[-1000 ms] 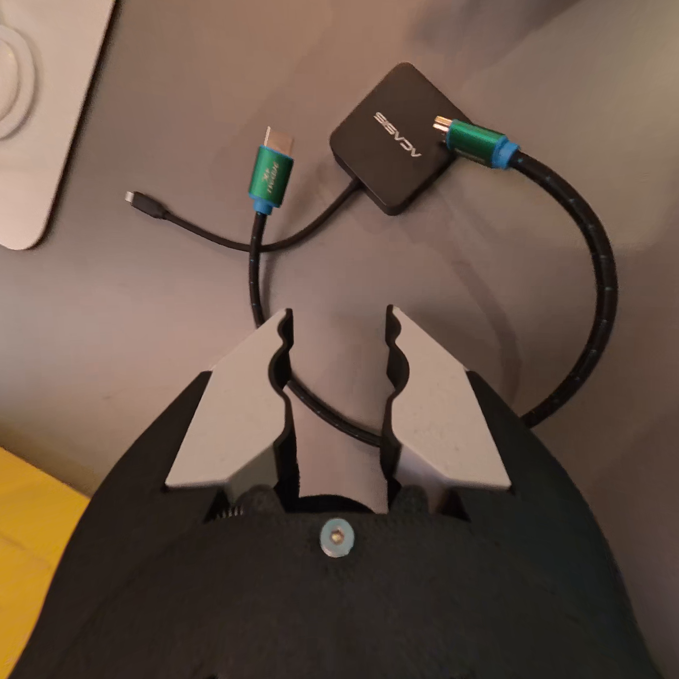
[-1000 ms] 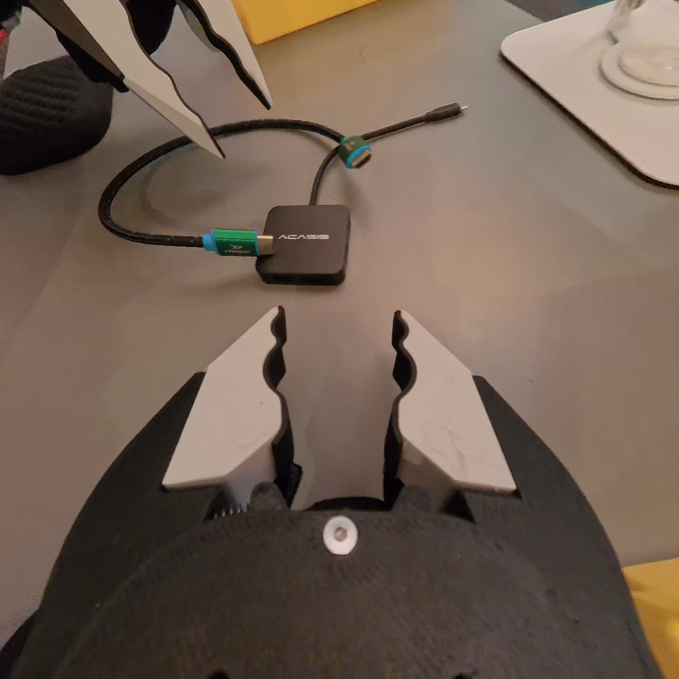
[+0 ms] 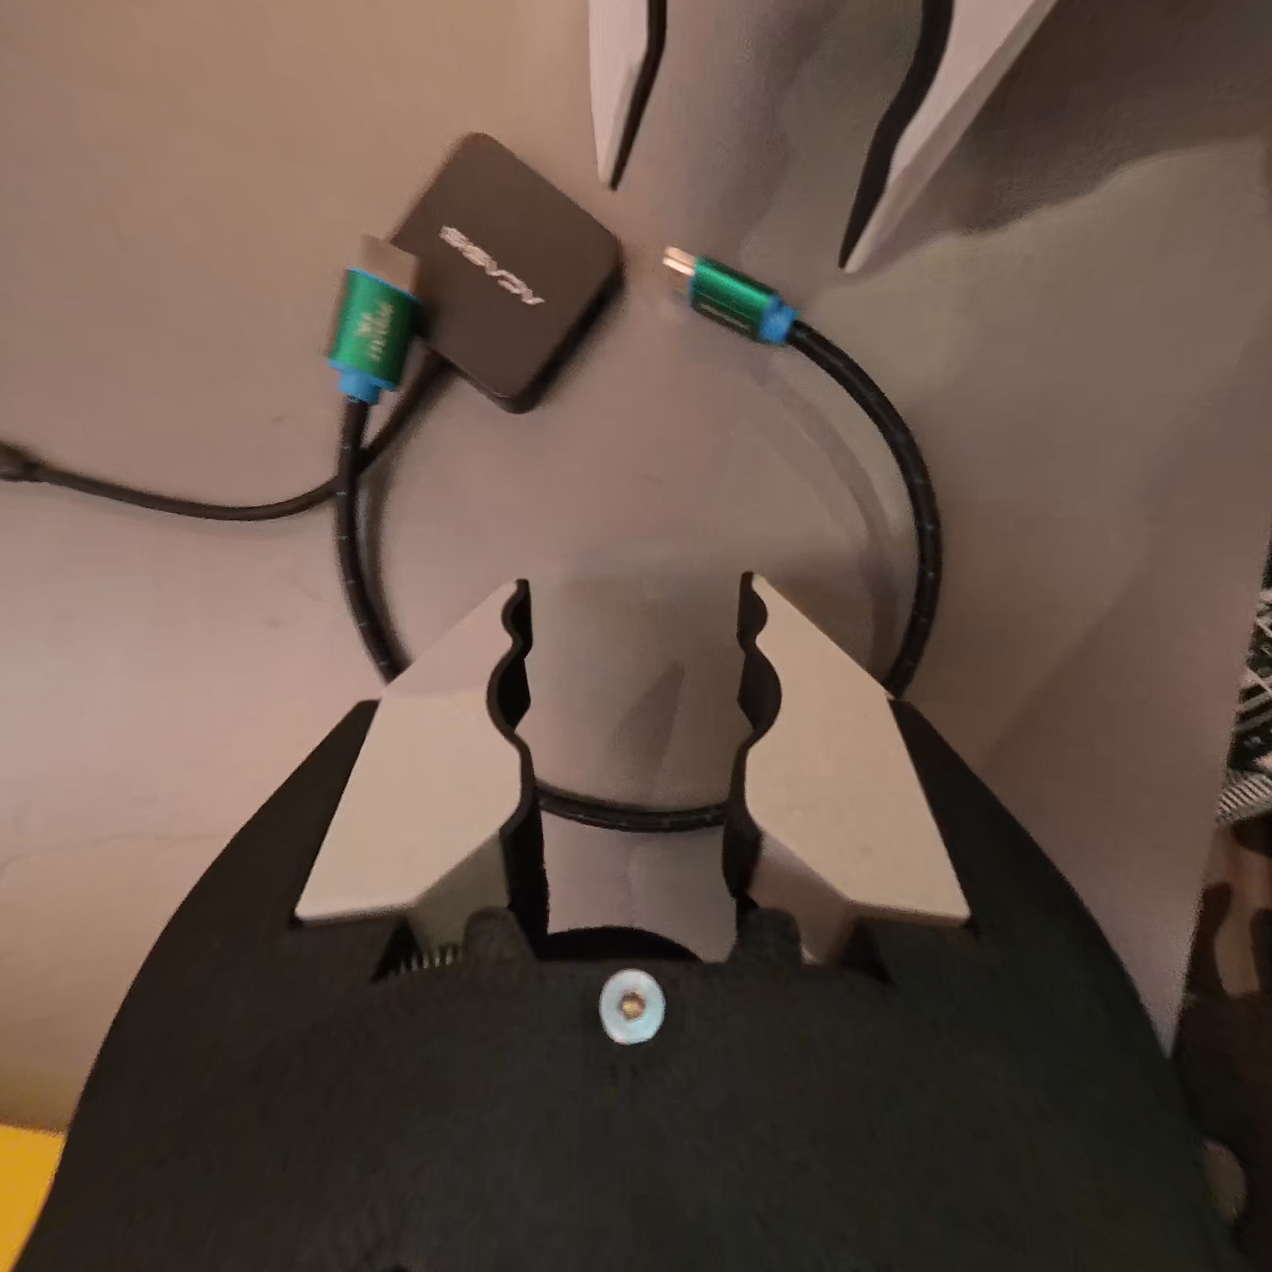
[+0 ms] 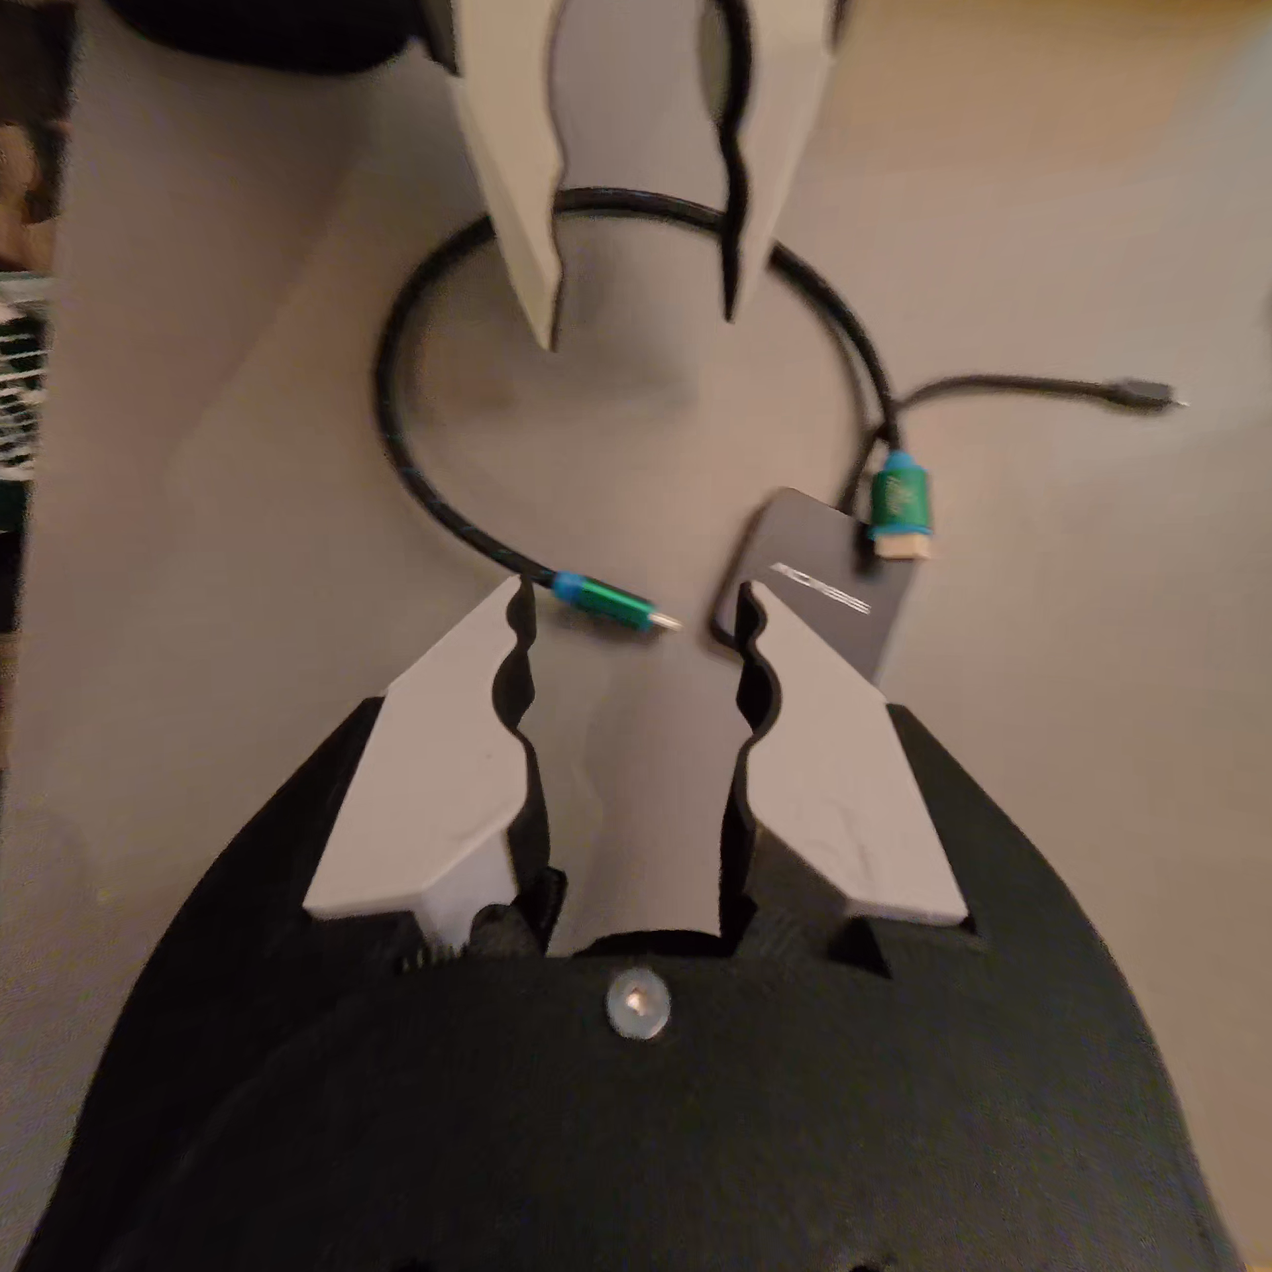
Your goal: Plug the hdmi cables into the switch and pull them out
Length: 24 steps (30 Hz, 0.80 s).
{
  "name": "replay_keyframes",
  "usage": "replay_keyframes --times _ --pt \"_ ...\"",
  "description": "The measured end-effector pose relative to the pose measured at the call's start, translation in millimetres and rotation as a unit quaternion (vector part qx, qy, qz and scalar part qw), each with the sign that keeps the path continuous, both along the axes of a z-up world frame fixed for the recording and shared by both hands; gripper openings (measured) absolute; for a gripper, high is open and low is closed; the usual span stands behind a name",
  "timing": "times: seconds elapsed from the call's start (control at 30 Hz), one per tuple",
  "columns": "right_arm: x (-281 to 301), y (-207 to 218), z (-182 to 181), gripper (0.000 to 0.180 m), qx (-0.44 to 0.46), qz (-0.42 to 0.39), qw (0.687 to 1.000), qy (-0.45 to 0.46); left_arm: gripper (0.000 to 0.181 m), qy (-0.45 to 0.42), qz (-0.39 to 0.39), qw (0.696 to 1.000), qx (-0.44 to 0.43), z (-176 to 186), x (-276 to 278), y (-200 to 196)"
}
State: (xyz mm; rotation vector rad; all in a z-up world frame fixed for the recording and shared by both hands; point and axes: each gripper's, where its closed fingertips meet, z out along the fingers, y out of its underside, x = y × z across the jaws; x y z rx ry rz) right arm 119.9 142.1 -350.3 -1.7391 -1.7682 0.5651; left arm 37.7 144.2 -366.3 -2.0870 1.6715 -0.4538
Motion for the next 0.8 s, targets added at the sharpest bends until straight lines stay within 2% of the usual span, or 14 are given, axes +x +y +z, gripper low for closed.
replay_keyframes --times 0.1,0.3,0.57,0.8 --pt "8 31 -3 0.061 0.010 -0.055 0.998 -0.012 0.058 0.003 0.024 1.000 0.018 -1 -5 13" --pt "5 59 -28 0.074 -0.029 -0.118 0.992 -0.023 0.057 0.012 0.044 0.999 0.030 -7 -11 23" --pt "0 60 -39 0.065 -0.059 -0.113 0.991 -0.048 0.056 0.004 0.060 0.998 0.035 -8 -15 30" --pt "19 78 -35 0.065 -0.007 -0.089 0.991 -0.098 0.056 0.006 0.082 0.995 0.047 -8 -21 41"
